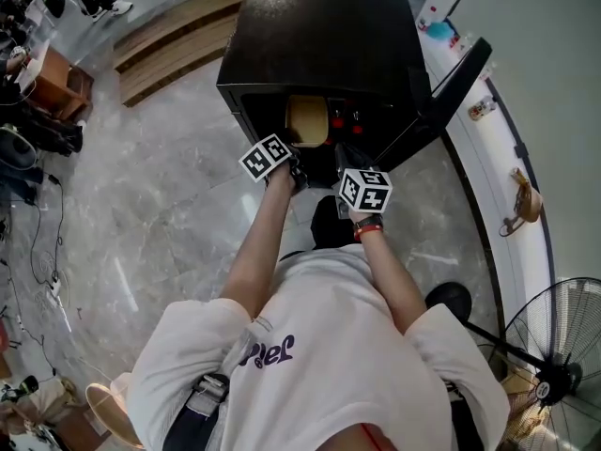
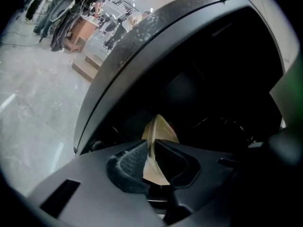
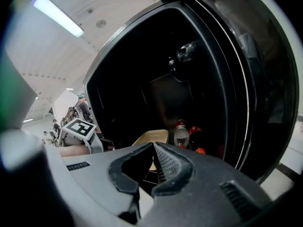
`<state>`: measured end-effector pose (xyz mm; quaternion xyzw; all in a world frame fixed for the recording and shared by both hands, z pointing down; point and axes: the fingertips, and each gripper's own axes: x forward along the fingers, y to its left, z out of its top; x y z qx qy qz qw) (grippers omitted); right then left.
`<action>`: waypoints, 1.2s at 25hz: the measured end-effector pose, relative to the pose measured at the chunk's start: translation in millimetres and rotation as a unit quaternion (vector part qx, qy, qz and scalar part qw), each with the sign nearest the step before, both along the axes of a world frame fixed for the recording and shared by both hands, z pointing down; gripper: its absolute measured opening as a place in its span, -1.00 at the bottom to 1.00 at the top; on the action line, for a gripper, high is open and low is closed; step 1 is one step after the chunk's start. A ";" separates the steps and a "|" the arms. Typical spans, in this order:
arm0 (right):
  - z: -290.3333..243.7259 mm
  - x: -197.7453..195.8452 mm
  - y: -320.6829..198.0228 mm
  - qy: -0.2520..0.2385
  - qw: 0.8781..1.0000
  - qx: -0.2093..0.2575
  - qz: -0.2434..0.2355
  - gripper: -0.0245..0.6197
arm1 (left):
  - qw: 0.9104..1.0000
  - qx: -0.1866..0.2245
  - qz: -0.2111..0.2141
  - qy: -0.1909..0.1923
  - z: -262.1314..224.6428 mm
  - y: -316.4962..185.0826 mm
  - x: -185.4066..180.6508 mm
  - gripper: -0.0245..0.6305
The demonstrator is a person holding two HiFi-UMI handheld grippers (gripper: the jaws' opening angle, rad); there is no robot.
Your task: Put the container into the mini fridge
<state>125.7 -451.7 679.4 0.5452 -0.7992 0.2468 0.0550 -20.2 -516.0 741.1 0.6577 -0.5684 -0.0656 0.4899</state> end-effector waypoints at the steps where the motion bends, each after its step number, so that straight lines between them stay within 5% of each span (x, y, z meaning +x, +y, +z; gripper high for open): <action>1: 2.0 1.0 -1.8 0.001 1.000 -0.001 -0.001 -0.88 | 1.000 0.000 -0.001 0.003 1.9 -3.2 1.4 -0.73; 30: 27.8 12.6 -22.7 0.008 1.000 -0.007 -0.013 -0.88 | 0.999 0.016 -0.030 0.007 29.5 -75.0 10.5 -0.73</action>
